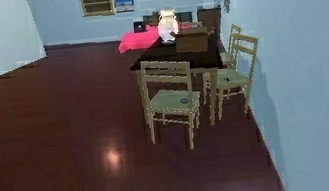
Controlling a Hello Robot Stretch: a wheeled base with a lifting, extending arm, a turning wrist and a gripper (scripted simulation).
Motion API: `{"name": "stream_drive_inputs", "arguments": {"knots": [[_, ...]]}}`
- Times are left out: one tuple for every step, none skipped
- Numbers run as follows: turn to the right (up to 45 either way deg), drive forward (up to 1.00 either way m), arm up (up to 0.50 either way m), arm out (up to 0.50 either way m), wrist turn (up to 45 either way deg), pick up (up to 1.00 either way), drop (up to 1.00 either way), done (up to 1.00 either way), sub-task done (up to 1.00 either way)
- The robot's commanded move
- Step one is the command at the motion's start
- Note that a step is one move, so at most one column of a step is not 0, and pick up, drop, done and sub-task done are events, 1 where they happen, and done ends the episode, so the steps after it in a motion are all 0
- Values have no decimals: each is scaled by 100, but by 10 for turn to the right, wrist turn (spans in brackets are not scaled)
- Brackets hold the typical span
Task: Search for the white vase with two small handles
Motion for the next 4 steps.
{"name": "stream_drive_inputs", "arguments": {"knots": [[-120, 0, 0, 0, 0, 0, 0, 0, 0], [0, 60, 0, 0, 0, 0, 0, 0, 0], [-90, 0, 0, 0, 0, 0, 0, 0, 0], [0, 100, 0, 0, 0, 0, 0, 0, 0]]}}
